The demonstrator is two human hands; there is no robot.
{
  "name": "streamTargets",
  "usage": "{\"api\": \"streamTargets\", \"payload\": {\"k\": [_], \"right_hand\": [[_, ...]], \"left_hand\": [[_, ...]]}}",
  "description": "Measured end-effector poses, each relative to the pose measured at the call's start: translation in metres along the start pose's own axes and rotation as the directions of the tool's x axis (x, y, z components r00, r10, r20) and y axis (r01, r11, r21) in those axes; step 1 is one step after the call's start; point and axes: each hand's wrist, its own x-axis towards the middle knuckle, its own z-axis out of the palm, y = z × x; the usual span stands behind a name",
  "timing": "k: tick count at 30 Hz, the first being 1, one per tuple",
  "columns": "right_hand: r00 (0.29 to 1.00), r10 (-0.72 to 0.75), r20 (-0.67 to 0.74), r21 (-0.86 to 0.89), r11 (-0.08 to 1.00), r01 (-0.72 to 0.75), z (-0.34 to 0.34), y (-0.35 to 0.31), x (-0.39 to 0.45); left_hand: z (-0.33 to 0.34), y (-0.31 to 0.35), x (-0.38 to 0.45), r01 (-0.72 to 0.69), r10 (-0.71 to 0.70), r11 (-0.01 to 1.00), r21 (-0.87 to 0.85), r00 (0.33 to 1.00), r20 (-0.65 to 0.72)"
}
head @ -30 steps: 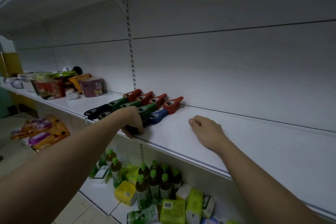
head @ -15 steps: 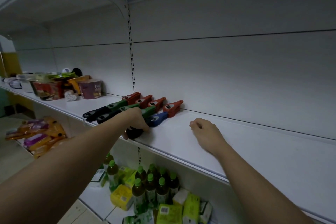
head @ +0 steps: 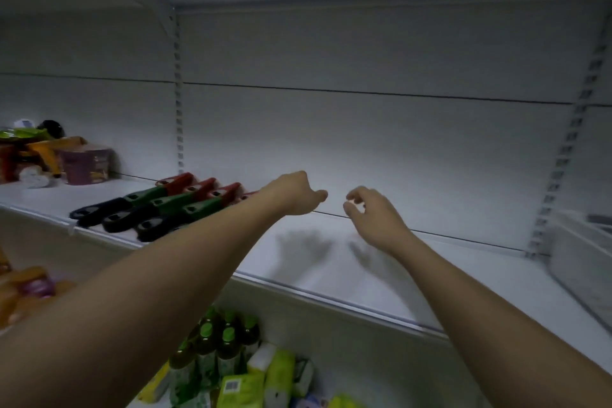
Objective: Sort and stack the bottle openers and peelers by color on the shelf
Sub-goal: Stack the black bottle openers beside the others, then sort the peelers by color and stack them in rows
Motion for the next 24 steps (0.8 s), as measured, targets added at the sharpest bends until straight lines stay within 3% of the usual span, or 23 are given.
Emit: {"api": "streamTargets", "payload": {"k": [5,9,13,15,18,21,24], "right_hand": [[0.977,0.101,-0.187,-0.220,0.965,-0.141,-0.120,0.043,-0.042],[0.924,0.199,-0.327,-0.355,0.880,-0.315,-0.210,0.082,-0.099],[0.776,0.325,-0.541,-0.379,0.729,-0.570,-0.281,0.118,-0.158],[0.670,0.436,-0.600,-0.326,0.632,-0.703,-0.300,0.133,-0.185],[0.560,0.639,-0.527,-0.190,0.554,-0.811,-0.300,0.157,-0.212],[0.507,0.774,-0.378,0.221,0.608,-0.763,-0.286,0.163,-0.220],[0.480,0.805,-0.349,0.434,0.593,-0.678,-0.278,0.161,-0.218]], "left_hand": [[0.047,0.093,-0.004,-0.102,0.135,0.970,-0.221,0.981,0.141],[0.079,0.182,-0.020,-0.102,0.241,0.906,-0.412,0.922,0.303],[0.106,0.263,-0.054,-0.045,0.356,0.829,-0.558,0.811,0.465],[0.115,0.295,-0.071,-0.002,0.386,0.805,-0.594,0.761,0.521],[0.129,0.326,-0.087,0.042,0.405,0.795,-0.605,0.705,0.582],[0.148,0.342,-0.085,0.110,0.375,0.759,-0.641,0.732,0.569],[0.159,0.350,-0.080,0.111,0.351,0.727,-0.678,0.788,0.505]]}}
